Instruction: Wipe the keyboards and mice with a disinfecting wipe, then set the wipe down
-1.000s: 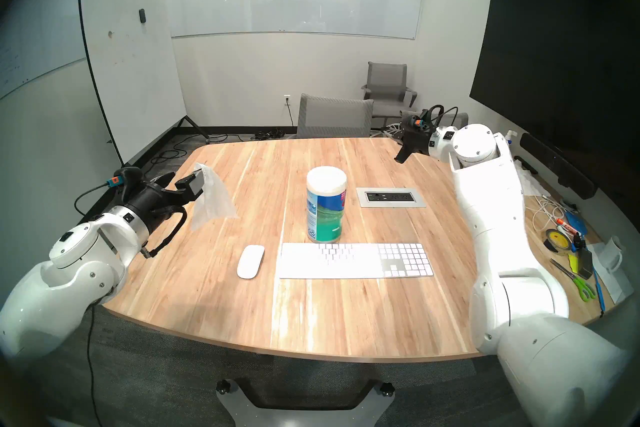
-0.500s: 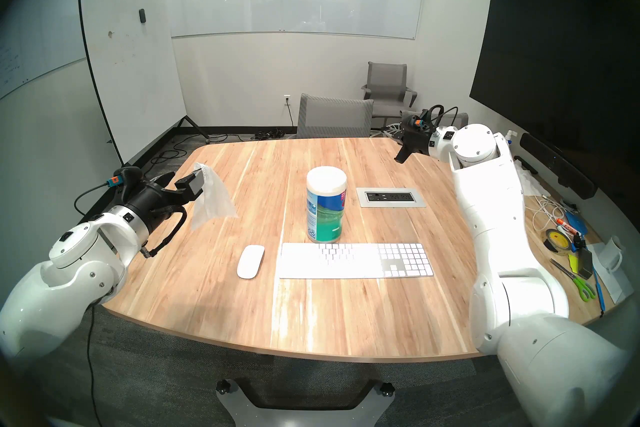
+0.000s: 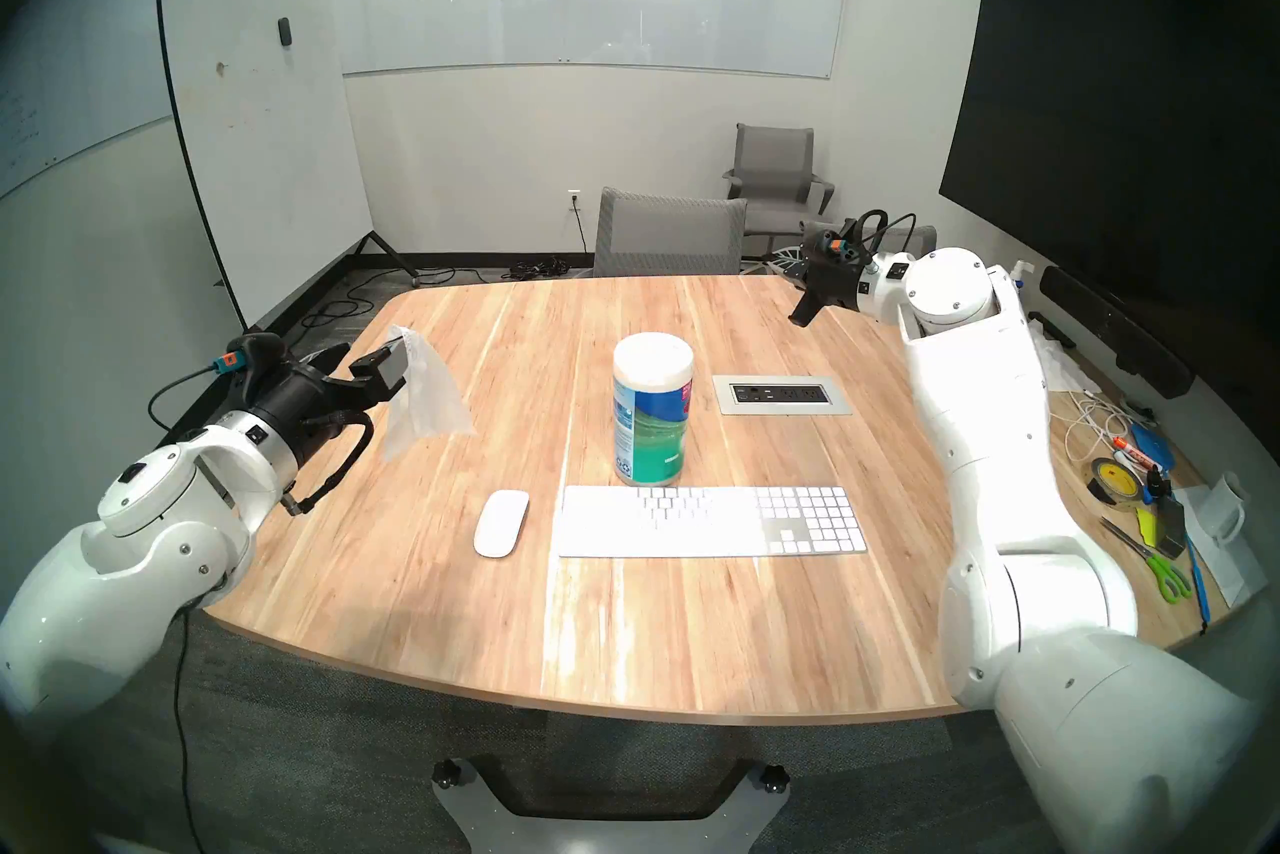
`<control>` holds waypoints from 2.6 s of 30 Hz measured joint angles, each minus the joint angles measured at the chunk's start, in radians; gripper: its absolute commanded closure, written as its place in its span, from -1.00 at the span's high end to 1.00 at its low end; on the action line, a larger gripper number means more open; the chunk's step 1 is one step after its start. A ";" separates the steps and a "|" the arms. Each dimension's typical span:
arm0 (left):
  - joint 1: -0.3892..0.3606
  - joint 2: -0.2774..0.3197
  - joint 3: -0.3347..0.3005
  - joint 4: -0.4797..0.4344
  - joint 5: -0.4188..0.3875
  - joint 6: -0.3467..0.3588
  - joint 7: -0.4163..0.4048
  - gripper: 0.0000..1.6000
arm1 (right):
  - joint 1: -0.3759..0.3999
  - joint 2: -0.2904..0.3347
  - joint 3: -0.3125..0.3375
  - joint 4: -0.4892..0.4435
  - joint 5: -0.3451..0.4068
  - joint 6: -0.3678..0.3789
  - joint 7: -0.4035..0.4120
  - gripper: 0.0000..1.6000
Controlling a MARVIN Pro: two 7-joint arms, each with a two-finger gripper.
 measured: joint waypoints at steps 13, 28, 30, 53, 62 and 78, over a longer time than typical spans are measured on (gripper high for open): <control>0.003 -0.001 -0.007 0.004 0.001 -0.003 -0.014 -1.00 | 0.000 0.000 0.000 0.000 0.000 0.000 0.000 -1.00; 0.046 0.002 -0.042 0.003 -0.014 -0.020 -0.044 -1.00 | 0.000 0.000 0.000 0.000 0.000 0.000 0.000 -1.00; 0.050 0.004 -0.046 0.002 -0.018 -0.020 -0.045 -1.00 | 0.000 0.000 0.000 0.000 0.000 0.000 0.000 -1.00; 0.009 -0.004 0.043 0.068 -0.149 0.086 -0.077 -1.00 | 0.000 0.000 0.000 0.000 0.000 0.000 0.000 -1.00; 0.006 0.015 0.015 0.027 -0.231 0.156 -0.078 -1.00 | 0.000 0.000 0.000 0.000 0.000 0.000 0.000 -1.00; 0.107 0.010 0.115 -0.005 -0.209 0.164 -0.058 -1.00 | 0.000 0.000 0.000 0.000 0.000 0.000 0.000 -1.00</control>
